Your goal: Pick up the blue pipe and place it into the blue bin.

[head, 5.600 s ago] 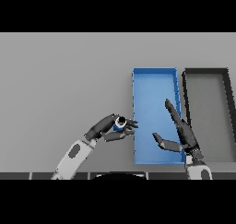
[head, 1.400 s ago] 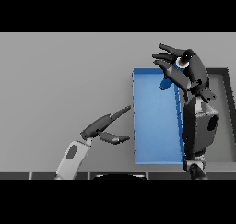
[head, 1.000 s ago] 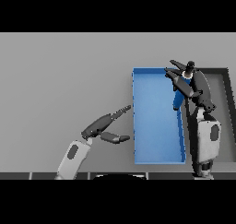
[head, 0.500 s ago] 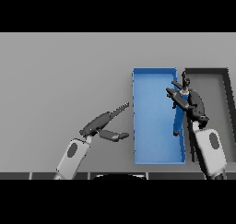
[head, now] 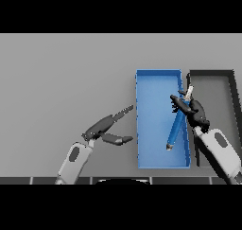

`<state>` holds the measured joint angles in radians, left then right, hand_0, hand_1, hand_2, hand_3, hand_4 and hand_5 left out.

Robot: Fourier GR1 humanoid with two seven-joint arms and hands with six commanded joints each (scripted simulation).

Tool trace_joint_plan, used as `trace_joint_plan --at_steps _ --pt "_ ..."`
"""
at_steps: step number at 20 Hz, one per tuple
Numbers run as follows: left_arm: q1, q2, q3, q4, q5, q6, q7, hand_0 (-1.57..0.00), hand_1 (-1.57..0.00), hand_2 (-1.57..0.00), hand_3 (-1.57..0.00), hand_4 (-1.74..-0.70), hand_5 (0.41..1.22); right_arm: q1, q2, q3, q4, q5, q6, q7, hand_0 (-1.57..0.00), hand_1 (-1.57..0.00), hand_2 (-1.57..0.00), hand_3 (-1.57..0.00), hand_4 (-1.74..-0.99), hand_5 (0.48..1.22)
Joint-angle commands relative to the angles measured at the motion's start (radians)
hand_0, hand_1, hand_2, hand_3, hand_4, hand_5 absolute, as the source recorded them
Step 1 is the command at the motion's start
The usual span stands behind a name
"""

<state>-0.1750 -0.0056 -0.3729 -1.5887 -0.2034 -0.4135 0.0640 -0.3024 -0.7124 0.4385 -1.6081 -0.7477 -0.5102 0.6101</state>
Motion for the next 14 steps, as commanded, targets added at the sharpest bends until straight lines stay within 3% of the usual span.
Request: trace_joint_plan --at_steps 1,4,7,10,14 --pt "0.004 0.001 0.002 -0.005 0.008 -0.004 0.005 0.0 0.0 0.0 0.0 -0.93 0.494 -0.028 -0.033 0.038 0.007 -0.009 0.0 -0.002 -0.55 -0.52 -0.5 -0.15 -1.339 1.108" --pt "0.008 -0.005 -0.002 -0.003 0.002 0.003 0.003 0.0 0.0 0.0 0.0 -0.93 0.494 -0.08 -0.119 0.15 0.019 0.029 0.042 0.0 -0.28 -0.27 -0.26 -0.08 -1.25 0.962" --pt "0.013 -0.006 -0.004 -0.002 0.0 0.004 -0.004 0.0 0.0 0.0 0.0 -0.93 0.496 -0.155 -0.19 0.291 0.024 0.007 0.075 -0.001 -0.14 -0.14 -0.13 -0.04 -1.205 0.837" --pt "-0.002 -0.013 -0.001 0.001 -0.001 0.008 0.017 0.0 0.0 0.0 0.0 -0.93 0.496 -0.232 -0.239 0.409 0.039 -0.031 0.075 0.0 -0.07 -0.07 -0.07 -0.02 -1.161 0.771" --pt "0.015 0.0 -0.001 -0.001 0.004 -0.003 0.001 0.0 0.0 0.0 0.0 -0.93 0.497 -0.243 -0.244 0.43 0.042 -0.033 0.094 -0.007 -0.03 -0.03 -0.03 -0.01 -1.099 0.725"
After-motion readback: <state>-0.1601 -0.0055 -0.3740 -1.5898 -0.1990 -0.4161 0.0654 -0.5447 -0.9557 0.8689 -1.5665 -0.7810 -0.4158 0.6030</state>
